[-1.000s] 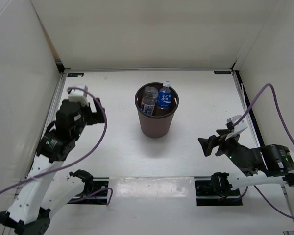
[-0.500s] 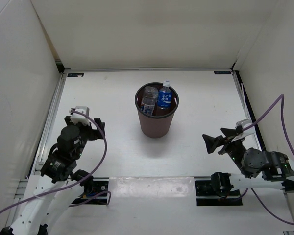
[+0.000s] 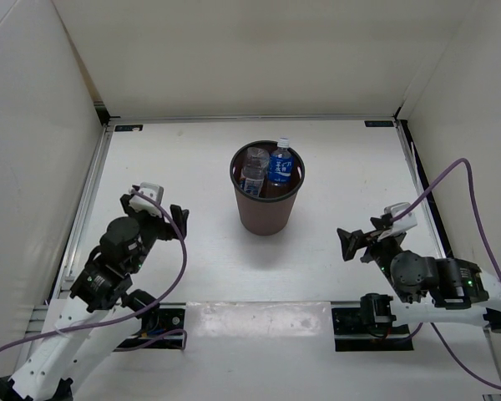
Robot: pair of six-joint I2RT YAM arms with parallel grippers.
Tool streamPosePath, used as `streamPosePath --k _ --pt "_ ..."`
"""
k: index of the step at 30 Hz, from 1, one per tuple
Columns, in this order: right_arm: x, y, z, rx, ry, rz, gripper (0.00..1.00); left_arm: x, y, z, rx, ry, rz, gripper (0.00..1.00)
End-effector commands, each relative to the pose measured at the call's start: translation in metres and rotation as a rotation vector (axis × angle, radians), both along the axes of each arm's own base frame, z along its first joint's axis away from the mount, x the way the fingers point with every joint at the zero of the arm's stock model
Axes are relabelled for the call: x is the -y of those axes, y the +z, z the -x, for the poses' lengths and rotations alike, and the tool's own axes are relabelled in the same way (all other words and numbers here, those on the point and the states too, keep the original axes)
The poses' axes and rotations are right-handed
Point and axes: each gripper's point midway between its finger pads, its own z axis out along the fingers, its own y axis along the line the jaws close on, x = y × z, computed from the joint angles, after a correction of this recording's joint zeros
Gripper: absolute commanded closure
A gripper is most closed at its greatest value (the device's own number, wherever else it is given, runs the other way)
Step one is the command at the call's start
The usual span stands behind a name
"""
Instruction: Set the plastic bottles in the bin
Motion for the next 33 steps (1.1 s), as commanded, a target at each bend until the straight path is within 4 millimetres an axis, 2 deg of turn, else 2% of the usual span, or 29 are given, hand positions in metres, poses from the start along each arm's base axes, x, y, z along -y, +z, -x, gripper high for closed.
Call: streamPosePath --k 1,3,4,5,7,8,10,13,14,15,17,19,21,22,23,24,26,27,28,29,30,33 --pt "0.007 0.01 -0.003 0.006 -0.031 -0.053 0.1 -0.029 -0.001 -0.007 0.042 0.152 -0.053 0.0" --pt "0.007 0.009 -0.003 0.008 -0.031 -0.043 0.1 -0.04 -0.009 -0.009 0.039 0.224 -0.059 0.0" --pt "0.006 0.01 -0.003 0.007 -0.029 -0.047 0.1 -0.055 -0.009 -0.01 0.052 0.311 -0.07 0.0" --pt "0.004 0.009 -0.003 0.007 -0.025 -0.043 0.1 -0.06 -0.02 -0.009 0.045 0.33 -0.098 0.0" --pt "0.003 0.008 -0.003 0.009 -0.025 -0.027 0.1 -0.067 -0.02 -0.011 0.084 0.351 -0.129 0.0" --pt "0.003 0.008 -0.002 0.006 -0.022 -0.032 0.1 -0.068 -0.039 -0.011 0.071 0.342 -0.184 0.0" --pt "0.0 0.007 0.0 0.003 -0.003 -0.026 0.1 -0.074 -0.038 -0.015 0.113 0.403 -0.148 0.0" --pt "-0.006 0.008 0.004 0.001 0.045 -0.038 0.1 -0.084 -0.069 -0.015 0.097 0.431 -0.258 0.0" --pt "-0.006 0.009 0.004 0.001 0.042 -0.046 0.1 -0.101 -0.064 -0.01 0.117 0.527 -0.258 0.0" --pt "-0.006 0.009 0.004 0.002 0.043 -0.042 0.1 -0.107 -0.071 -0.009 0.118 0.571 -0.245 0.0" --pt "-0.005 0.009 0.004 0.005 0.04 -0.042 0.1 -0.123 -0.066 -0.003 0.158 0.672 -0.212 0.0" --pt "-0.005 0.009 0.004 0.003 0.041 -0.049 0.1 -0.127 -0.071 -0.005 0.161 0.669 -0.198 0.0" --pt "-0.004 0.01 0.005 0.001 0.043 -0.055 0.1 -0.128 -0.084 -0.014 0.102 0.667 -0.199 0.0" --pt "-0.005 0.009 0.006 0.0 0.053 -0.059 0.1 -0.125 -0.081 -0.021 0.112 0.656 -0.173 0.0" --pt "-0.007 0.009 0.007 0.0 0.068 -0.061 0.1 -0.135 -0.083 -0.023 0.105 0.706 -0.158 0.0" --pt "-0.009 0.01 0.008 0.0 0.081 -0.067 0.1 -0.134 -0.094 -0.032 0.066 0.707 -0.184 0.0" --pt "-0.008 0.011 0.008 -0.003 0.076 -0.078 0.1 -0.14 -0.092 -0.044 0.075 0.72 -0.181 0.0" --pt "-0.005 0.011 0.008 -0.004 0.071 -0.08 0.1 -0.13 -0.108 -0.058 0.029 0.661 -0.204 0.0" --pt "-0.001 0.012 0.007 -0.005 0.064 -0.084 0.1 -0.131 -0.111 -0.063 0.03 0.649 -0.23 0.0" --pt "0.001 0.012 0.007 -0.019 0.052 -0.118 0.1 -0.126 -0.099 -0.077 0.102 0.647 -0.194 0.0" --pt "0.005 0.01 0.006 -0.018 0.048 -0.115 0.1 -0.122 -0.111 -0.084 0.085 0.624 -0.217 0.0" --pt "0.013 0.014 0.005 -0.029 0.05 -0.187 0.1 -0.117 -0.117 -0.104 0.122 0.587 -0.227 0.0"
